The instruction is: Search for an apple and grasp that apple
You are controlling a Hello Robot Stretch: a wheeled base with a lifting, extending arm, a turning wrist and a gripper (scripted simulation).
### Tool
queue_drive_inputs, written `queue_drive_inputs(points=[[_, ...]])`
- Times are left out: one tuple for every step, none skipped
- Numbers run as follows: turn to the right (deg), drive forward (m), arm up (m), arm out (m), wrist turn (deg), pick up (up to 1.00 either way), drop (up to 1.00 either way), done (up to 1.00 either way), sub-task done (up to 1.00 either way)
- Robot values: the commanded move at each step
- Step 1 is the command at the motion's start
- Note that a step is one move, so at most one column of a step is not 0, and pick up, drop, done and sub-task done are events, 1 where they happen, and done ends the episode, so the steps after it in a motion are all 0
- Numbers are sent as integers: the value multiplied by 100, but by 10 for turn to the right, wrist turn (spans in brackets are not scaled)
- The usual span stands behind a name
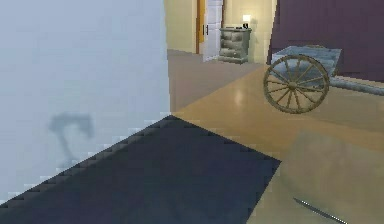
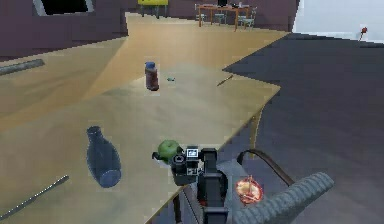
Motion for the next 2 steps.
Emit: queue_drive_inputs(points=[[0,0,10,0,0,0,0,0,0],[0,0,0,0,0,0,0,100,0]])
